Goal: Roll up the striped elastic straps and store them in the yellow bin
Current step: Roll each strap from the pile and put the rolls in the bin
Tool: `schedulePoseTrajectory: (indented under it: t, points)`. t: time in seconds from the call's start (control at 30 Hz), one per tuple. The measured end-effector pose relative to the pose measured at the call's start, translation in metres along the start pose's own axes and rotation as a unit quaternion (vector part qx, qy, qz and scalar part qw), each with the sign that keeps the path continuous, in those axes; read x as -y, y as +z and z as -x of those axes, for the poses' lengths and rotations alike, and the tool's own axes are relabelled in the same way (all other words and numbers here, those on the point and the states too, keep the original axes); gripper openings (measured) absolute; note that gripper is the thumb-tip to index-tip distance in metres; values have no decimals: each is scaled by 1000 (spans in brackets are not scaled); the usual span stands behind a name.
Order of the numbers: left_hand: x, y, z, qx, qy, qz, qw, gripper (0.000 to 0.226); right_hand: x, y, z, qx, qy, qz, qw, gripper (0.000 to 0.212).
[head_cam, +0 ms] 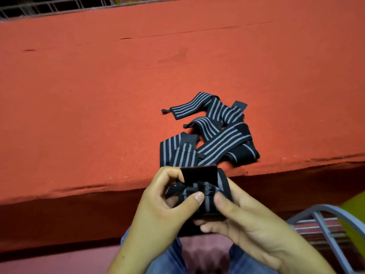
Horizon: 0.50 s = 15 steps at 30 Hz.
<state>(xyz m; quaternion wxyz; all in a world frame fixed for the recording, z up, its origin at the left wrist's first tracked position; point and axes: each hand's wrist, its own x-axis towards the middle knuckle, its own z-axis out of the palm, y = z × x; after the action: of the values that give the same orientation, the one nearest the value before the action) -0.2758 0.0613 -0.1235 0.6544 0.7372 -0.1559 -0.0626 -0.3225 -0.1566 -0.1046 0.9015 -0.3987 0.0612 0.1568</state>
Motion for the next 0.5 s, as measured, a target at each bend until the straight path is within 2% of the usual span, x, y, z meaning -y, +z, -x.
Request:
schedulePoseTrajectory:
  t: [0.03,0.07,0.1,0.2,0.33,0.5]
  points:
    - [-1,0,0,2,-4,12,1000,32,-33,13,-2,15,35,62,997,70]
    - [-2,0,0,5,-9,21,1000,31,-25,13,-1,35,29,54,998,65]
    - [-2,1,0,9,-13,26,1000,30,-43,14,-7,1,27,115,993,60]
    - [-5,2,1,17,-23,38,999,27,-36,11,-10,-52,29,106,993,57]
    - [-5,1,-1,11,-20,45,999,30,-41,16,-10,-56,36,119,991,56]
    - [-6,2,-2,11,-21,43,999,35,-37,16,-10,-59,32,142,988,43]
